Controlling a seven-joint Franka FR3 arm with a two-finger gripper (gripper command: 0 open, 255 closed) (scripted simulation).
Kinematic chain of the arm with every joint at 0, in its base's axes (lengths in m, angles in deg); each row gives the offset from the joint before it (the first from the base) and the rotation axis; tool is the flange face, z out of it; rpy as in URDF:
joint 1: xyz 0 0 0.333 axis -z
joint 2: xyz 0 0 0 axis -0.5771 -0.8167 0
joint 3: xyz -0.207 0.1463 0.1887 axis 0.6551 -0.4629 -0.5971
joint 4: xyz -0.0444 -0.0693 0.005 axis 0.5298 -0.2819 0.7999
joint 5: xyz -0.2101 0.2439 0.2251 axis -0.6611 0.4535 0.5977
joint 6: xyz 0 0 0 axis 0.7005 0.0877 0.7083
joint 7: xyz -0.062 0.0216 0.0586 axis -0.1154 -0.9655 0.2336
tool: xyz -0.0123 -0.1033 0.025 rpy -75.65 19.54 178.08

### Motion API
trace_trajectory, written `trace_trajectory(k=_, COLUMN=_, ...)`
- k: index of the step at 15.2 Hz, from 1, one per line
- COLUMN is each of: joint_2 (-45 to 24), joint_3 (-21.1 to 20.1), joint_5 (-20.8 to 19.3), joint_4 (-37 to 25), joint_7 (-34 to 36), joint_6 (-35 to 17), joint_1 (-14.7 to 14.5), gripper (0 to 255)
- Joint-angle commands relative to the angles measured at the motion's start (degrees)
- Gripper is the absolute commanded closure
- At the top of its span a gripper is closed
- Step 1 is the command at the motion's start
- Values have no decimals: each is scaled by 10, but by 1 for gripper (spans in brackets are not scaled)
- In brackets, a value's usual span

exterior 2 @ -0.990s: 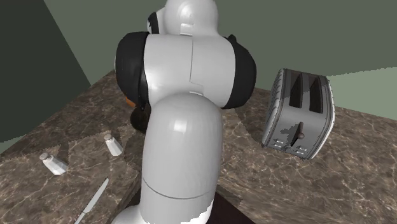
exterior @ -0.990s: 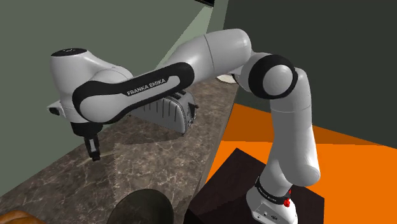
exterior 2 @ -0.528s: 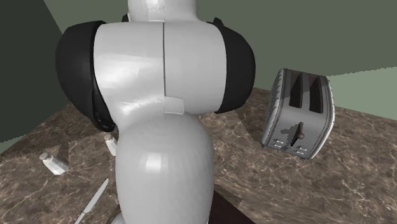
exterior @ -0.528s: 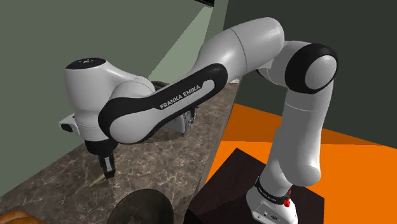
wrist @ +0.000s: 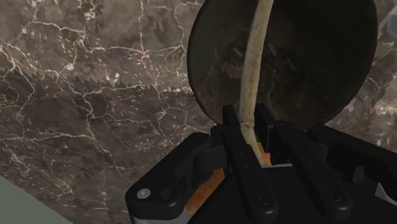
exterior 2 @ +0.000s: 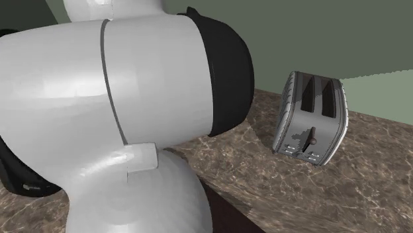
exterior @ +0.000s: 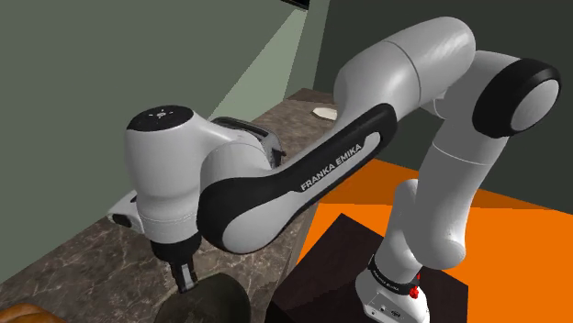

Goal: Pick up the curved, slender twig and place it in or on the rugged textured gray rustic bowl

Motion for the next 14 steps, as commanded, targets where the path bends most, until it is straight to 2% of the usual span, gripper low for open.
trace_trajectory(k=1, joint_2=22, joint_3=-11, joint_5=12, joint_4=30, joint_7=16, joint_6=-10, joint_1=-10, gripper=255)
trace_trajectory(k=4, joint_2=25, joint_3=-16, joint_5=13, joint_4=50, joint_7=26, joint_6=-28, joint_1=-15, gripper=255)
trace_trajectory(k=14, joint_2=-26, joint_3=-15, joint_5=-24, joint_4=82, joint_7=53, joint_6=-103, joint_1=-18, gripper=255)
